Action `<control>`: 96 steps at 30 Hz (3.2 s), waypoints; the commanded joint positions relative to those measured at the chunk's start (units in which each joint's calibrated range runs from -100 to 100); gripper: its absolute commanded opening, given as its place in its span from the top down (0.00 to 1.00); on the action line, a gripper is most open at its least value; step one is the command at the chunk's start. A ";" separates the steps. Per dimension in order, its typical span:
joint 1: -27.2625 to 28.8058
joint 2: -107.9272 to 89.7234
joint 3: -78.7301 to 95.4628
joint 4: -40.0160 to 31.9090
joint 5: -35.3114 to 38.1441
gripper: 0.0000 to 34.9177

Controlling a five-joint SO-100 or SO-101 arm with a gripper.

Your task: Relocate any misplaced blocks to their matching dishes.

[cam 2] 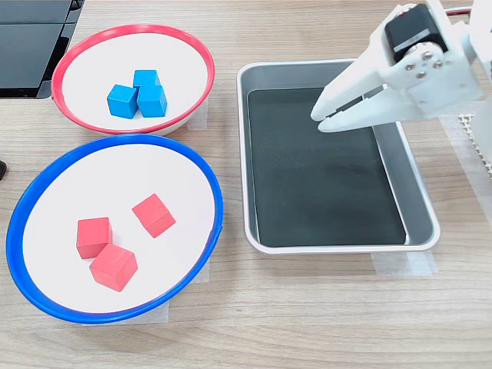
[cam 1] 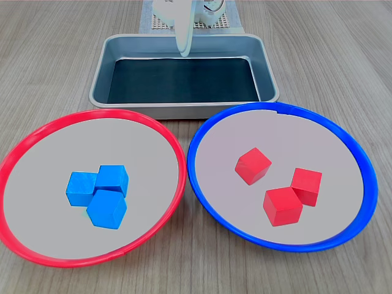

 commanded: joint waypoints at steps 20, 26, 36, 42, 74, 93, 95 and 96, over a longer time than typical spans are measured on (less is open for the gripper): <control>5.48 72.84 -70.29 3.50 27.64 0.99; 6.70 86.23 -82.22 2.76 34.04 0.92; 9.15 101.24 -94.60 2.59 50.65 0.59; 9.81 106.19 -96.24 2.59 57.34 0.49; 12.26 130.41 -119.08 3.42 57.68 0.42; 8.30 123.67 -113.80 5.40 55.04 0.99; 7.46 120.69 -113.44 6.55 53.53 0.99; 7.08 119.15 -113.53 7.63 52.65 0.99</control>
